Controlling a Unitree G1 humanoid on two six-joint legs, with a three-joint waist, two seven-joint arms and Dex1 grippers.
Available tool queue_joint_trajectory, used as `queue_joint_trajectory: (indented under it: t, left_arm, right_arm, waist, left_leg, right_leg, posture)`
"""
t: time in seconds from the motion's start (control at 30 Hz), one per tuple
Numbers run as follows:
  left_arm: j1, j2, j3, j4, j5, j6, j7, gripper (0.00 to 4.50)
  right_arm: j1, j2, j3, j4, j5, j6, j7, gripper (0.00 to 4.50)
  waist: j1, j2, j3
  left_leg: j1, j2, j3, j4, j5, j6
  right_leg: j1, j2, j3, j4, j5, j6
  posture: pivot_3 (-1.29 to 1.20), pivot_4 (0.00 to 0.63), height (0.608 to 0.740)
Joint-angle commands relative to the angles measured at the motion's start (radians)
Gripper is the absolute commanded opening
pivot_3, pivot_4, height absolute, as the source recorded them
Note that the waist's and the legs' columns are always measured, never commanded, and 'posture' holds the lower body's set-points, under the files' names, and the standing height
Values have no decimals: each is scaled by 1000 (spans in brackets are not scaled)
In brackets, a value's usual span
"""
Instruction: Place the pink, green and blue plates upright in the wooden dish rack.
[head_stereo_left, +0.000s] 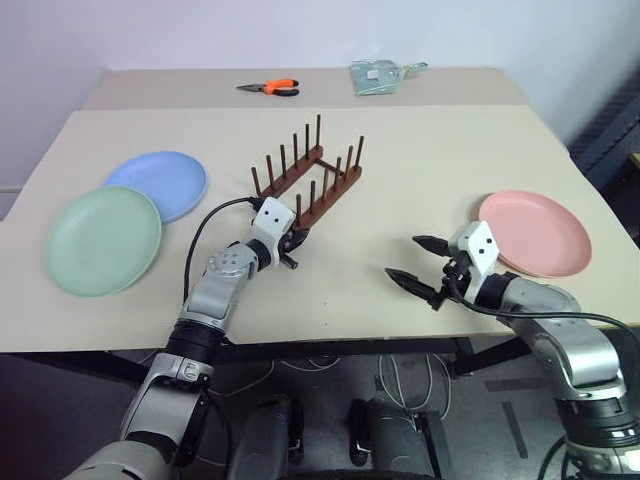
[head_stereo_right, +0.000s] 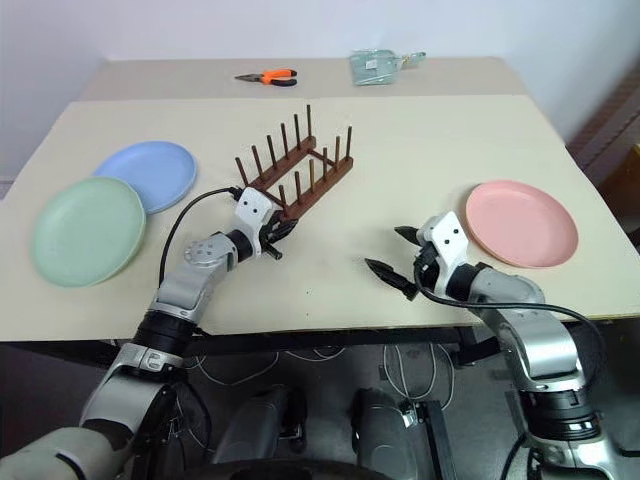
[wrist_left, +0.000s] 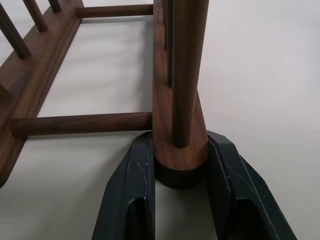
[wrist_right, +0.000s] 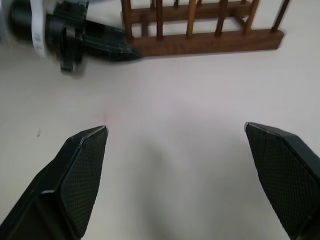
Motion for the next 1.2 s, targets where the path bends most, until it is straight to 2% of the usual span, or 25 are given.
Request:
queue_joint_trajectory:
  t: [0.03,0.17,0.33,0.53,0.57,0.6,0.67,0.73,0.83,0.87,1.0,1.07,1.2]
  left_arm:
    - [-47,22,-93,-30,-29,-66,-238,742]
    - [-98,43,-135,55,-7,-173,-379,742]
    - [-165,46,-152,215,48,-234,-395,742]
    - [-141,104,-112,220,75,-235,-348,3700]
    - [-120,134,-99,177,68,-207,-352,4240]
    - [-95,162,-84,124,48,-167,-365,4269]
    - [-30,210,-53,-23,-21,-68,-407,3962]
    - [40,241,-56,-199,-83,50,-445,3172]
    - [107,227,-108,-396,-97,156,-423,1592]
    - [115,193,-137,-428,-71,189,-375,1582]
    - [135,112,-246,-458,79,225,-211,1582]
    - [123,63,-253,-432,106,306,-130,1582]
    - [84,2,-234,-337,165,349,12,1582]
  right_arm:
    - [34,-67,-66,-36,18,-14,58,4500]
    - [58,-79,-92,-32,13,-25,60,4500]
    - [87,-67,-96,-62,4,-31,44,4500]
    - [112,-76,-99,-70,-10,-26,27,4500]
    - [108,-80,-94,-62,-13,-20,26,4240]
    - [100,-86,-86,-50,-23,-12,22,3934]
    - [81,-92,-62,-10,-62,-19,11,3170]
    - [52,-89,-33,40,-104,-28,-4,2195]
    - [3,-70,29,109,-171,-65,-22,597]
    - [-25,-54,51,138,-192,-62,-40,46]
    - [-129,-6,130,244,-289,-72,-107,12]
    - [-183,19,155,290,-324,-61,-141,12]
    - [-267,56,187,379,-375,-68,-177,12]
  waist:
    - [4,0,0]
    - [8,0,0]
    - [0,0,0]
    - [-9,0,0]
    - [-12,0,0]
    - [-15,0,0]
    - [-24,1,0]
    - [-29,1,-1]
    - [-17,1,-1]
    - [-11,1,-1]
    - [-8,1,-1]
    - [-11,1,-1]
    - [-9,2,-1]
  left_leg:
    - [0,0,0,0,0,0]
    - [0,0,0,0,0,0]
    - [0,0,0,0,0,0]
    - [0,1,0,0,0,1]
    - [0,1,0,0,0,1]
    - [0,1,0,0,0,1]
    - [1,1,0,0,0,0]
    - [1,1,0,0,0,0]
    - [0,1,-1,1,0,0]
    - [0,0,-1,1,0,0]
    - [0,0,-1,5,-1,2]
    - [0,0,-1,5,-1,2]
    - [0,1,-2,8,-1,2]
  right_leg:
    - [0,0,0,0,0,0]
    - [0,0,-1,0,0,0]
    - [0,0,-1,0,0,0]
    - [0,0,0,0,0,0]
    - [0,0,0,0,0,0]
    - [0,0,0,0,0,0]
    - [0,0,1,1,0,0]
    - [0,0,1,1,0,0]
    - [0,-1,1,1,0,0]
    - [0,-1,1,1,0,0]
    - [2,0,0,1,-1,1]
    - [2,0,0,1,-1,1]
    - [3,1,0,3,-1,1]
  posture:
    - [0,150,740]
    - [0,150,740]
    - [0,150,740]
    - [0,150,740]
    - [0,150,740]
    - [0,150,740]
    - [0,150,740]
    - [0,150,740]
    - [0,150,740]
    - [0,150,740]
    - [0,150,740]
    - [0,150,740]
    - [0,150,740]
